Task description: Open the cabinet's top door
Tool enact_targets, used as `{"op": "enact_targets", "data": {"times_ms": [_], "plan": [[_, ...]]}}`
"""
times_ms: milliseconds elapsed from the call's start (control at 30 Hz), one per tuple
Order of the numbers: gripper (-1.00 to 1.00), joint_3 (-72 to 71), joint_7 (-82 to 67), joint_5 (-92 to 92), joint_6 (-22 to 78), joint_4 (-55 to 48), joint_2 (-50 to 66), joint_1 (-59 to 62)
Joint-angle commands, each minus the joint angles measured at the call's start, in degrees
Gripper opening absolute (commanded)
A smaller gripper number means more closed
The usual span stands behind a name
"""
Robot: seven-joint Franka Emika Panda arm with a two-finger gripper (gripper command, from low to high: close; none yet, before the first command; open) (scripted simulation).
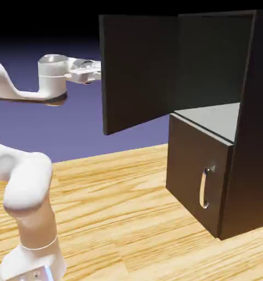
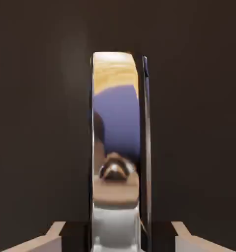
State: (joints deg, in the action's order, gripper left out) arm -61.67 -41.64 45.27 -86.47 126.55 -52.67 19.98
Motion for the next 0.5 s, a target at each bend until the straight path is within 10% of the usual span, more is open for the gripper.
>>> {"op": "enact_targets", "data": {"times_ms": [0,467], "plan": [[-1.00,-1.9,-0.2,-0.9,2.0,-2.1,0.3,2.0],[-1.00,-21.2,-6.6,-9.6,24.6,-31.1,-3.7,30.2]]}}
